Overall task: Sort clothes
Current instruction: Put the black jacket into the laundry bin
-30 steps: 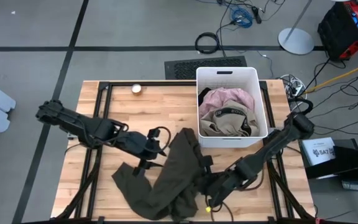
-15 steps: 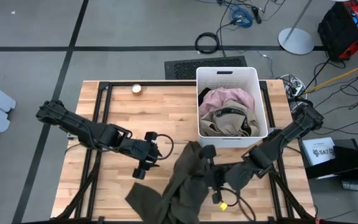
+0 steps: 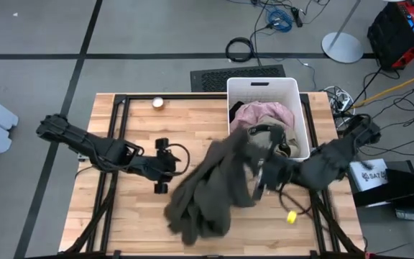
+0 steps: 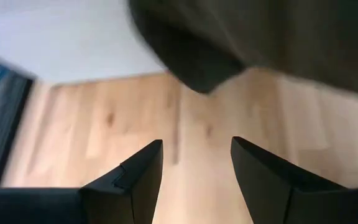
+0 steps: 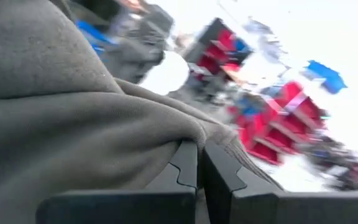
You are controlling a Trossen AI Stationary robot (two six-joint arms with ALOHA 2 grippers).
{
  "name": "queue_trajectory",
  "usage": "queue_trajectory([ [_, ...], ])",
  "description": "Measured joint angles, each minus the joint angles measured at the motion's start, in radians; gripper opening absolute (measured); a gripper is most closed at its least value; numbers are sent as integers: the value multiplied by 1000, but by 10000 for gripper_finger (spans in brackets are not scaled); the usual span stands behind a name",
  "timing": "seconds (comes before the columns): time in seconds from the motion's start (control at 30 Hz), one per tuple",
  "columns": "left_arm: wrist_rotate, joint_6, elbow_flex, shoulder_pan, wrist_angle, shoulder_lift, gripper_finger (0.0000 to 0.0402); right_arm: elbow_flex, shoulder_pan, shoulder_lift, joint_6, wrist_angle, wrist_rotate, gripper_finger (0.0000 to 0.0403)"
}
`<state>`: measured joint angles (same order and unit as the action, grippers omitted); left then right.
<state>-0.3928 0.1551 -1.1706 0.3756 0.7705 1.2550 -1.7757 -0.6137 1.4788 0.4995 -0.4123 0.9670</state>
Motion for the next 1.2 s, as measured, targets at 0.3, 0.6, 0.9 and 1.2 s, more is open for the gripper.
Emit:
queue_trajectory([
  [0.3,-142,154,0,1,192,-61,200,-290,42,-2,279,-23,228,0],
  [0.6,-143,154,0,1,197,-70,200,-470,106,-4,370,-38,325,0],
  [0.9,-143,127,0,1,197,-70,200,-466,95,23,109,-331,279,0],
  [1.2,-139,127,0,1,189,-70,200,-467,95,26,-48,-393,108,0],
])
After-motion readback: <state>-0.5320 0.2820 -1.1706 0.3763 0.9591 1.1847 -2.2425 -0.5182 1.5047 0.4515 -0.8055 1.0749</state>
